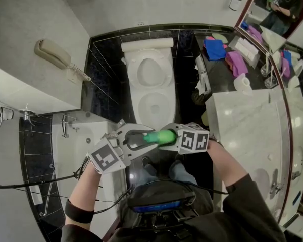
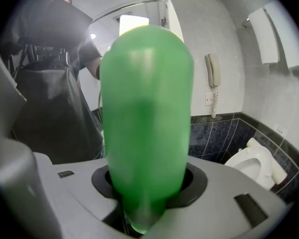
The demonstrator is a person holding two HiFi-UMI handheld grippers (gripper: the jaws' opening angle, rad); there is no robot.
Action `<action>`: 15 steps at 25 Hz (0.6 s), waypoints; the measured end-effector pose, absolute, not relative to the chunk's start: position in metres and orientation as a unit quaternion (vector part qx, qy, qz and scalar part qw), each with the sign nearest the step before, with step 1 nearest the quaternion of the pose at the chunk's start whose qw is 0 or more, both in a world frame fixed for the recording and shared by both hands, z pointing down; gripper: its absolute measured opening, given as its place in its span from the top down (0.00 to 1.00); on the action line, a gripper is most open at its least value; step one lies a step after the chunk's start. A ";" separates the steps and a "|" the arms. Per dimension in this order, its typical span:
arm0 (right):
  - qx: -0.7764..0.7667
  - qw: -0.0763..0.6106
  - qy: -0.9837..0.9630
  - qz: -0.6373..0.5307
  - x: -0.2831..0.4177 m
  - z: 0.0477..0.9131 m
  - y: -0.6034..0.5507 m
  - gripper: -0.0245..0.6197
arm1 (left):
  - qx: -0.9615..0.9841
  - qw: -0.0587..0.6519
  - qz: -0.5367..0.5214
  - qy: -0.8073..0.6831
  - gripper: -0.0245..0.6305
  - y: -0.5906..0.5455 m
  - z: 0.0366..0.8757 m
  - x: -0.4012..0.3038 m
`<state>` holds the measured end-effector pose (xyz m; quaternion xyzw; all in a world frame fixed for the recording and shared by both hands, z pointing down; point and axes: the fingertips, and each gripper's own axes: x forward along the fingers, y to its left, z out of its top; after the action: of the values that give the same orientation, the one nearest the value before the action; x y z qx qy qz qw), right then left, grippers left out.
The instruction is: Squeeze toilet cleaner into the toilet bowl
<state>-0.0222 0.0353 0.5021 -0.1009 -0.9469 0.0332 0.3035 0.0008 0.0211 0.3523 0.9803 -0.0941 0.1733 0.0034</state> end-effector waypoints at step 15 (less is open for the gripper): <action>-0.005 0.361 -0.923 -0.131 -0.007 0.530 0.003 0.67 | 0.908 0.362 0.108 -0.182 0.74 0.018 0.396 -0.011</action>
<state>-0.0067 0.0029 0.5300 -0.0050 -0.9233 -0.1314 0.3609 -0.0108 0.0185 0.3962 0.9079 -0.1823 0.1075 0.3618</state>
